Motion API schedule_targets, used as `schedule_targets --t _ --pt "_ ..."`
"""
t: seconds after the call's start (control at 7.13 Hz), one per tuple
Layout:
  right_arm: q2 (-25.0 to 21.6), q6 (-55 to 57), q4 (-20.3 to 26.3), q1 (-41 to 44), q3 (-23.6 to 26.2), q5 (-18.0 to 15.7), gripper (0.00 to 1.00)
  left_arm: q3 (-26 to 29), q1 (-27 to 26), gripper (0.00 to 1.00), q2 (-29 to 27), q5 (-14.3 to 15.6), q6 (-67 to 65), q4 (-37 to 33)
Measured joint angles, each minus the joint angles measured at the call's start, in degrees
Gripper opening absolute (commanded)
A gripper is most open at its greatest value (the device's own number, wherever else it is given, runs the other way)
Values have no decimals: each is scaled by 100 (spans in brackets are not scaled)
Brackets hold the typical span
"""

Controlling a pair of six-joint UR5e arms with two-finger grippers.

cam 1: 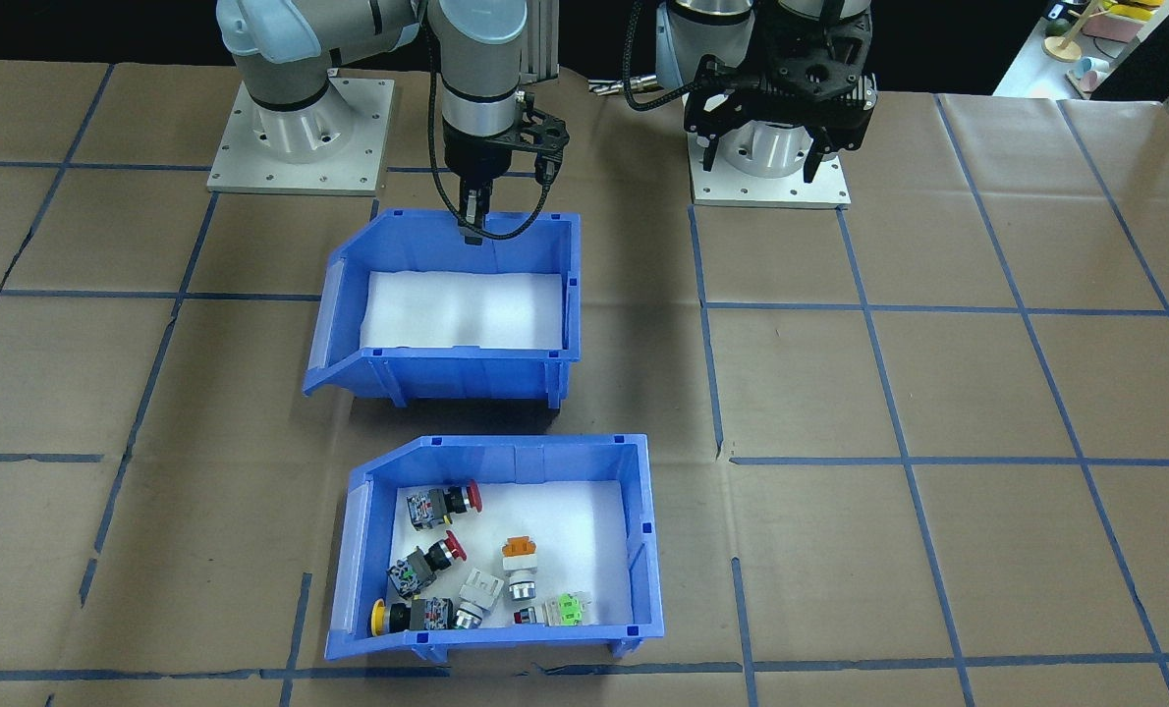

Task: Place button box in front

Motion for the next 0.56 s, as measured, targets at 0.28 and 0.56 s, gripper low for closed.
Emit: schedule_targets --t 0.28,0.56 --pt "115 207 -13 242 -7 -12 25 0 0 99 1 0 5 1" --pt "164 246 -11 326 -11 -37 100 -1 0 99 2 0 7 2"
